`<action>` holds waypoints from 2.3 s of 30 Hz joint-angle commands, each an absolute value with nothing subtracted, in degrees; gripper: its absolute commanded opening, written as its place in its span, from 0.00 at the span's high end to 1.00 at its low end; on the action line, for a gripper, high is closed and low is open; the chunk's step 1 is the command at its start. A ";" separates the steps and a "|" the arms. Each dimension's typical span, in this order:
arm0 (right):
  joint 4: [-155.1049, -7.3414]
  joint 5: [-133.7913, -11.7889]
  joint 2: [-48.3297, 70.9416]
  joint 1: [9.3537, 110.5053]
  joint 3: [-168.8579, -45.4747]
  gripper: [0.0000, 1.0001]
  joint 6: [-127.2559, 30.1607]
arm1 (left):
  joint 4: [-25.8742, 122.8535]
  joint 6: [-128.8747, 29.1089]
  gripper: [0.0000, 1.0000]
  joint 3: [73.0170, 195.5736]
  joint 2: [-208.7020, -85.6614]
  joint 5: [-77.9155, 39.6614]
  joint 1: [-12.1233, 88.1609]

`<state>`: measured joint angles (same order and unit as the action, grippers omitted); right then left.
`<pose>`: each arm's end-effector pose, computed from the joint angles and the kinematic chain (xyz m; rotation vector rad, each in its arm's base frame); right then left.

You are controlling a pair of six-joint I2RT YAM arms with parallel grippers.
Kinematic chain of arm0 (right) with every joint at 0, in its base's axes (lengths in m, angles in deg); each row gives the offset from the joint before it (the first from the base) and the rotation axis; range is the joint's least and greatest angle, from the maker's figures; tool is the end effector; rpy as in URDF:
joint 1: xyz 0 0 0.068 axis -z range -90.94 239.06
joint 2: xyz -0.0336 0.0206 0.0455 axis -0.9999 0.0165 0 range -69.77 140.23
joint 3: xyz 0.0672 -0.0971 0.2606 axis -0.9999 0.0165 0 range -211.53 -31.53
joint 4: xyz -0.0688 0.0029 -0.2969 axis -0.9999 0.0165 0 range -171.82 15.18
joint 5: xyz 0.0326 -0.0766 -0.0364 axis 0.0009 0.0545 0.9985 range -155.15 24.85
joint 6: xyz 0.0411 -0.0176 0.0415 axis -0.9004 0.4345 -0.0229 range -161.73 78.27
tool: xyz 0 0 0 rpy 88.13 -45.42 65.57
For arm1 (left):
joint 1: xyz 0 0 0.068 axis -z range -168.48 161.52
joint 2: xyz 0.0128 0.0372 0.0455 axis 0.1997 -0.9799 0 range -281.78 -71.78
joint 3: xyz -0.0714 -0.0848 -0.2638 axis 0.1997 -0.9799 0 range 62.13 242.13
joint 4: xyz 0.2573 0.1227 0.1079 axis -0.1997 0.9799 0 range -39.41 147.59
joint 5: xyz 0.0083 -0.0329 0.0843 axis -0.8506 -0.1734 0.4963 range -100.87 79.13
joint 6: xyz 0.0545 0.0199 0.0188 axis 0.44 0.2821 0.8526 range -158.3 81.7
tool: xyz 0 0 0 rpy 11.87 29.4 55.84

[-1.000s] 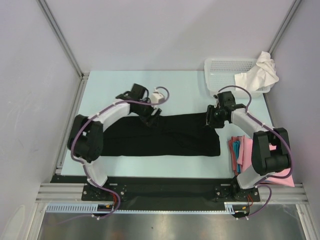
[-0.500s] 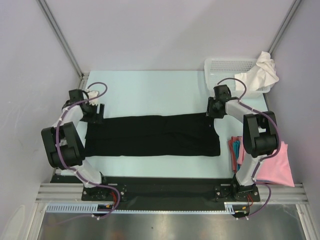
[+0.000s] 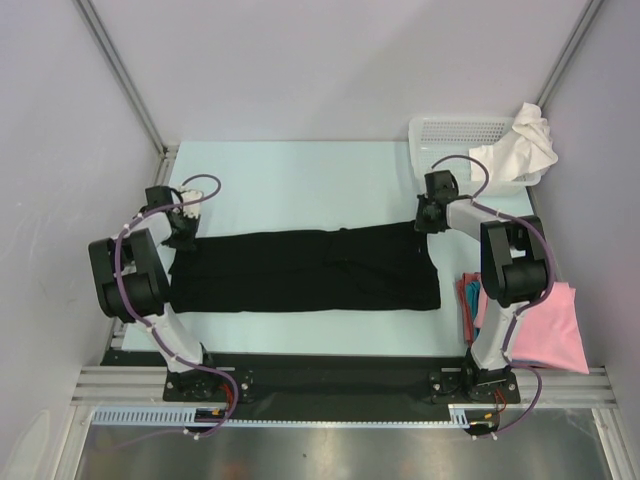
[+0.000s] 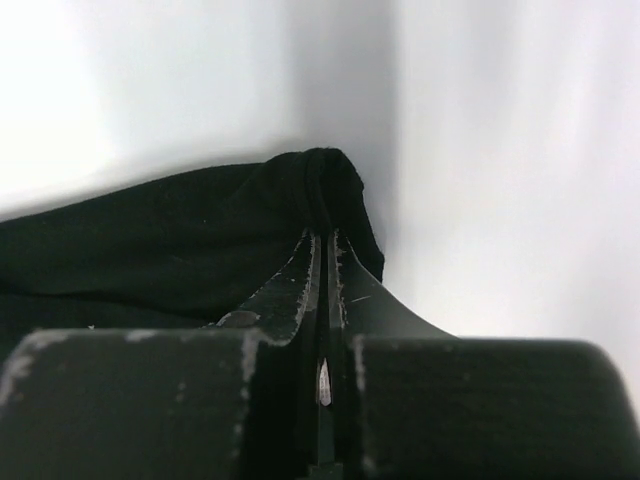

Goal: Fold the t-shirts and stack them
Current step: Fold the tshirt

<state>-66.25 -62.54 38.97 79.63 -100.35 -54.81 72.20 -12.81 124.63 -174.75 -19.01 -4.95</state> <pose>0.4329 0.0699 0.1373 0.0990 2.5387 0.0972 0.3838 0.1068 0.1358 0.2539 2.6246 0.0594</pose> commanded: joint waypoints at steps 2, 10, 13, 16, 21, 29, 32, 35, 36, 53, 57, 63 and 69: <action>-68.99 -59.88 40.79 79.65 -104.21 1.00 -54.74 | 70.37 -10.62 1.00 121.55 -173.55 -17.99 -5.88; -69.42 -61.28 41.41 78.86 -107.12 1.00 -54.39 | 70.46 -9.57 0.99 121.02 -171.89 -16.58 -12.74; -69.60 -63.30 41.06 77.81 -107.56 0.99 -54.04 | 70.54 -9.04 1.00 119.79 -169.96 -17.37 -12.65; -68.11 -66.90 40.79 76.93 -109.05 0.69 -53.60 | 70.90 -8.60 1.00 118.99 -168.29 -20.17 -12.65; -63.20 -66.03 36.33 76.05 -109.14 0.51 -53.68 | 72.48 -8.33 1.00 120.22 -166.44 -20.19 -12.65; -55.28 -62.16 22.43 76.05 -95.36 0.47 -60.44 | 73.97 -7.01 1.00 119.35 -164.68 -20.18 -12.65; -54.13 -62.95 19.45 75.96 -88.24 0.43 -63.86 | 74.32 -6.75 1.00 118.82 -164.33 -20.88 -12.74; -55.62 -63.83 17.86 75.87 -82.96 0.41 -65.37 | 74.41 -6.05 1.00 118.03 -164.06 -21.41 -12.65; -56.24 -64.18 17.94 75.87 -82.17 0.41 -65.55 | 74.32 -6.05 1.00 117.85 -164.06 -21.59 -12.65; -59.85 -67.17 33.83 76.31 -95.76 1.00 -61.77 | 85.65 2.81 1.00 113.02 -162.57 -36.43 -11.51; -59.32 -66.56 40.95 75.26 -107.10 1.00 -61.07 | 91.54 8.97 1.00 110.74 -160.46 -41.44 -8.79; -57.21 -65.85 50.89 73.59 -124.58 1.00 -60.54 | 97.08 13.38 1.00 107.13 -158.35 -45.22 -2.11; -52.38 -65.50 64.49 72.97 -144.25 1.00 -60.01 | 99.99 11.01 1.00 107.57 -157.91 -53.40 9.04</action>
